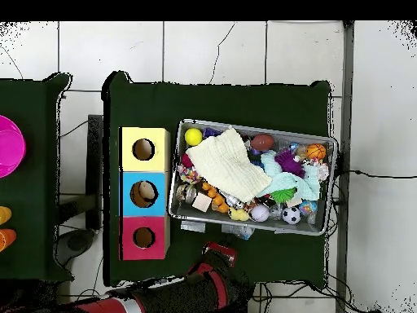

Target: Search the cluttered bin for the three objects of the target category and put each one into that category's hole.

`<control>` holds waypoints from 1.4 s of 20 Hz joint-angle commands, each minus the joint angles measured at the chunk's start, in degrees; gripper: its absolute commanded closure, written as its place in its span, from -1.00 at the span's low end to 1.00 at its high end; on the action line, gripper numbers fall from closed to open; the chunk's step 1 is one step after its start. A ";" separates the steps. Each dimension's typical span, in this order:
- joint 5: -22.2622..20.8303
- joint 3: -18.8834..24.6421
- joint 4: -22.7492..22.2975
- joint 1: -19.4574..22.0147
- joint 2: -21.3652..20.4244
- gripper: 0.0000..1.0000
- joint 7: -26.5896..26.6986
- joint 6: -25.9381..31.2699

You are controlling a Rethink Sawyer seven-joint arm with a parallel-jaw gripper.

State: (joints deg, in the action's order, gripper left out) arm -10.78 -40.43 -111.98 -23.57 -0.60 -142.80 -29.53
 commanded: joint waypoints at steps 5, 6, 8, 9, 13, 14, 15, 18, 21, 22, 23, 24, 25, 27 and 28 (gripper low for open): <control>12.56 1.89 0.27 -2.72 9.92 1.00 -5.61 -10.75; 13.26 1.88 -0.14 -3.13 10.36 1.00 -5.75 -11.31; 14.81 1.93 -0.92 -3.98 11.36 1.00 -6.11 -12.50; 15.51 2.05 -1.09 -4.19 11.96 1.00 -6.26 -13.39; 20.09 2.75 -1.95 -6.12 14.70 1.00 -7.15 -16.06; 21.01 2.96 -1.94 -6.42 15.30 1.00 -7.18 -16.62; 21.94 3.17 -1.93 -6.73 15.90 1.00 -7.21 -17.18; 24.36 4.14 -1.67 -7.31 17.71 1.00 -7.38 -19.01; 26.25 4.57 -1.58 -7.96 18.48 1.00 -7.50 -20.00; 26.78 4.57 -1.53 -8.14 18.66 1.00 -7.46 -20.39; 27.57 4.69 -1.41 -8.41 19.07 1.00 -7.46 -20.76; 28.35 4.83 -1.20 -8.61 19.57 1.00 -7.44 -21.17; 29.10 4.95 -0.89 -8.75 20.03 1.00 -7.33 -21.38; 30.13 5.14 -0.39 -8.78 20.82 1.00 -7.19 -21.79; 30.08 5.12 -0.15 -8.59 20.98 1.00 -7.08 -21.96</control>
State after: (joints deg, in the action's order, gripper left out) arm 12.96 -41.69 -117.17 -32.48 16.59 -142.80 -45.08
